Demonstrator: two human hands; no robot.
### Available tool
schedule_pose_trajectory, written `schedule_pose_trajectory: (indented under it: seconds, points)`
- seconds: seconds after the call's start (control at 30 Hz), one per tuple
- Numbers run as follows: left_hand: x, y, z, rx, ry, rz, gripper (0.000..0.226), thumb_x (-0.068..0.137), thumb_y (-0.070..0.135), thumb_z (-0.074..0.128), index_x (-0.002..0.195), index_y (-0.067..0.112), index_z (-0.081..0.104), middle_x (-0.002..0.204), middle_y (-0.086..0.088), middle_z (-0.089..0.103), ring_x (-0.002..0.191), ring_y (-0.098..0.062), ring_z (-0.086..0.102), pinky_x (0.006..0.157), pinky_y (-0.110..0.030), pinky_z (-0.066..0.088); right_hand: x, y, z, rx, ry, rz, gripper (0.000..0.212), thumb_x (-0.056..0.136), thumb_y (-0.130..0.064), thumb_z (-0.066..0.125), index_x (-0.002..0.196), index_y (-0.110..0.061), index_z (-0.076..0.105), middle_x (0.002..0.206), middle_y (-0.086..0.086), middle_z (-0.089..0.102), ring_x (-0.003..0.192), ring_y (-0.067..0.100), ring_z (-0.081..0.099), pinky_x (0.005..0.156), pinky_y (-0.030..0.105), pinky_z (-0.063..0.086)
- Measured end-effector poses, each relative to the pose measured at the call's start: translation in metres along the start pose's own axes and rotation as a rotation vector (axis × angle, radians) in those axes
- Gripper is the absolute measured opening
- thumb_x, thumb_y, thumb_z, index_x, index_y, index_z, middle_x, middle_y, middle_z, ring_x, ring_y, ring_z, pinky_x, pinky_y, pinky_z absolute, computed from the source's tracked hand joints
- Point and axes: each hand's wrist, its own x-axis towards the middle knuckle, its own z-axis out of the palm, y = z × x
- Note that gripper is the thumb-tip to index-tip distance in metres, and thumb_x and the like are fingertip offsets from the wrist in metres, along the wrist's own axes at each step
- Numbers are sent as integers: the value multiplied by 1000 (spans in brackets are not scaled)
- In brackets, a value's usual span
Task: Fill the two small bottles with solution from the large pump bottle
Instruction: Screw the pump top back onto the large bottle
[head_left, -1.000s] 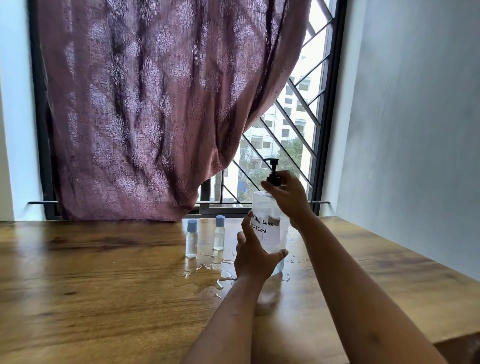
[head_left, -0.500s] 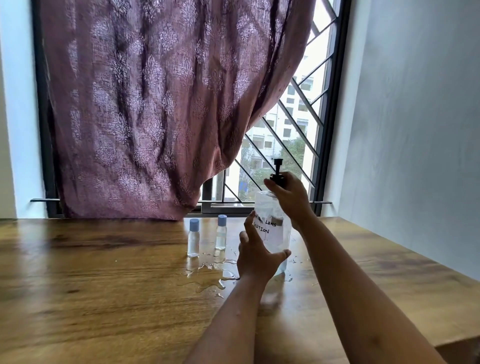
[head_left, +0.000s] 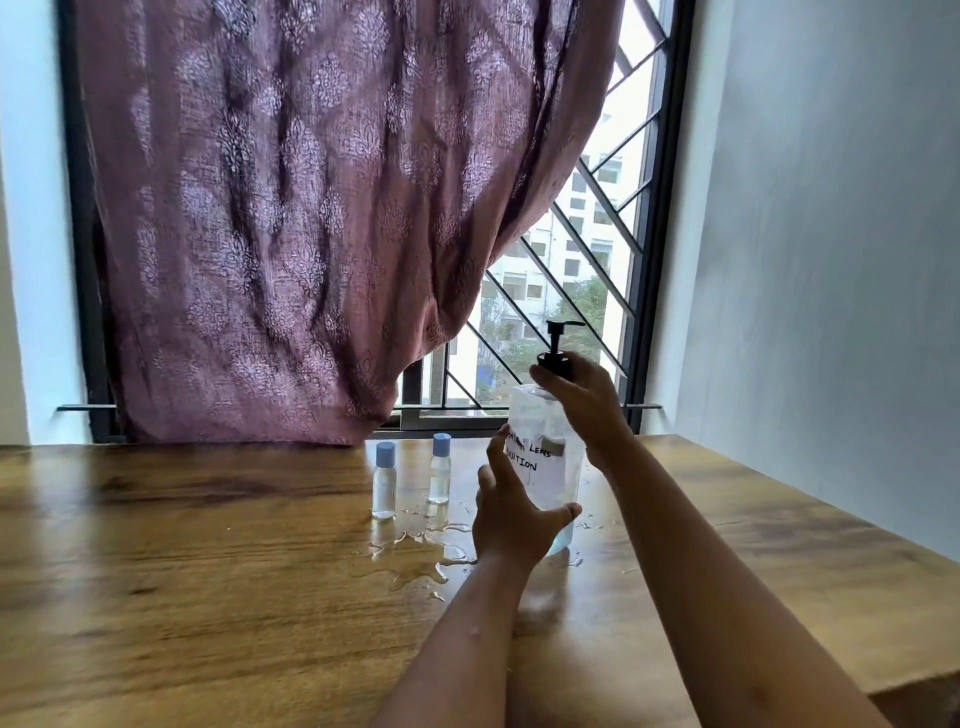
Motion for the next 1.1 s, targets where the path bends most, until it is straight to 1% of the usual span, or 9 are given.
schedule_pose_trajectory:
  seconds: [0.13,0.23,0.33,0.4,0.47,0.7,0.83,0.93,1.1]
  points:
    - [0,1,0,-4,-16,13,108,60,41,82,135,41,4,134,-7,38,122,-31,45,95,-48,47,7,-5,2,-18,66,115,42,62,-32,84,88,-12,58,79,1,62,75,18,61,75,34,51]
    - [0,-1,0,-11,-17,19,109,61,40,83,136,39,5,135,-8,37,123,-31,44,96,-47,47,8,-9,3,-90,-12,102,39,59,-41,83,68,-21,51,63,-5,51,63,15,51,66,32,44]
    - [1,-2,1,-13,1,15,109,60,42,83,137,38,5,134,-9,38,122,-30,45,95,-47,48,3,-9,2,-132,-101,60,38,68,-53,71,76,-20,55,71,-1,57,69,17,54,69,34,44]
    - [0,-2,0,-11,9,14,109,60,43,83,137,38,5,134,-8,39,121,-30,46,94,-47,49,0,-8,-1,-113,-132,70,33,84,-45,61,96,-15,61,95,8,66,89,21,59,80,35,45]
    - [0,-2,0,-5,10,17,110,60,43,83,137,38,4,134,-8,39,121,-29,46,94,-47,49,-2,-7,-6,-79,-139,64,29,89,-34,58,104,-10,62,106,14,66,91,19,59,78,31,44]
    - [0,0,0,11,-14,38,111,60,43,83,137,39,3,135,-7,37,123,-30,44,96,-47,47,3,-12,-4,-108,53,108,37,61,-40,83,75,-19,56,73,-5,59,69,11,56,66,27,44]
    - [0,0,0,6,-6,19,111,60,43,83,139,37,4,135,-8,37,123,-31,44,96,-47,46,-2,-12,-2,-127,-62,65,45,76,-51,68,89,-9,60,79,2,58,75,15,54,72,31,41]
    - [1,-1,-1,0,-2,2,111,61,43,82,140,35,5,135,-9,37,123,-31,44,96,-47,46,-7,-7,-4,-69,-117,36,26,92,-40,53,99,-17,62,97,1,65,93,15,58,77,29,42]
    - [0,1,1,22,-20,23,109,61,44,82,138,35,5,135,-8,37,122,-30,44,95,-45,46,-2,-5,-9,-51,-3,45,26,76,-36,73,85,-19,56,82,0,60,76,17,57,69,29,45]
